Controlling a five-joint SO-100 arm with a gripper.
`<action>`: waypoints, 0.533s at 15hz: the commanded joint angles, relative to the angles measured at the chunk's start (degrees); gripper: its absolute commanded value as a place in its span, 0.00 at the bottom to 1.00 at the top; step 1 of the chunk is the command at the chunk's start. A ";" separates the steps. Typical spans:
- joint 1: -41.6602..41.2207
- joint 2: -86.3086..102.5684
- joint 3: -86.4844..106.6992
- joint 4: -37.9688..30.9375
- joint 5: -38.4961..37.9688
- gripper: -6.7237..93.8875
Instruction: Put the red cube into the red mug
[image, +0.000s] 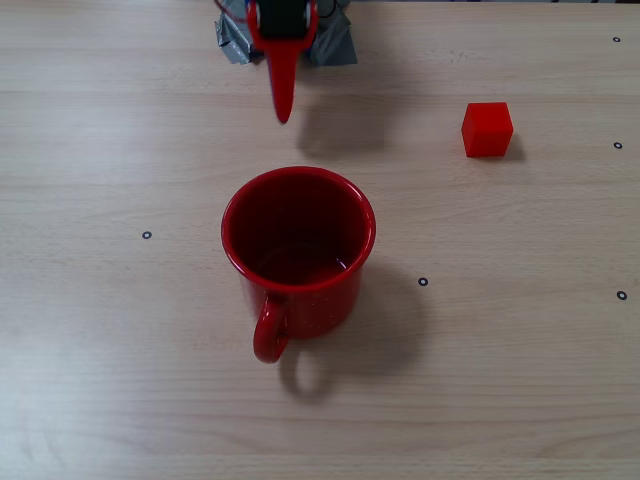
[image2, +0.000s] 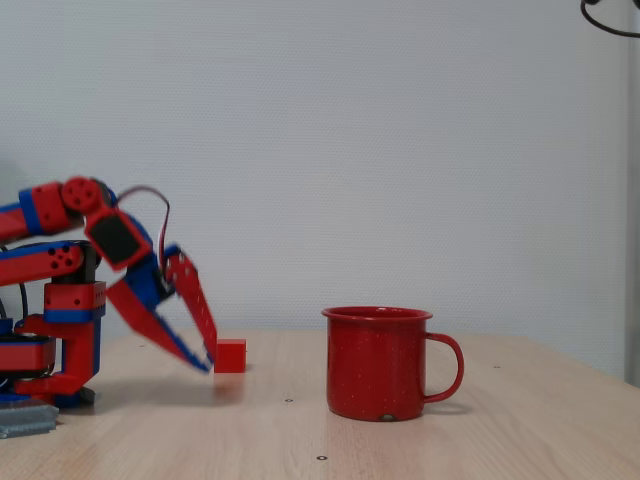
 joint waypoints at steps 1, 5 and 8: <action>-2.64 -2.99 -10.28 2.99 2.90 0.07; -6.50 -15.56 -26.72 10.28 4.75 0.07; -12.39 -24.52 -37.79 14.59 9.84 0.07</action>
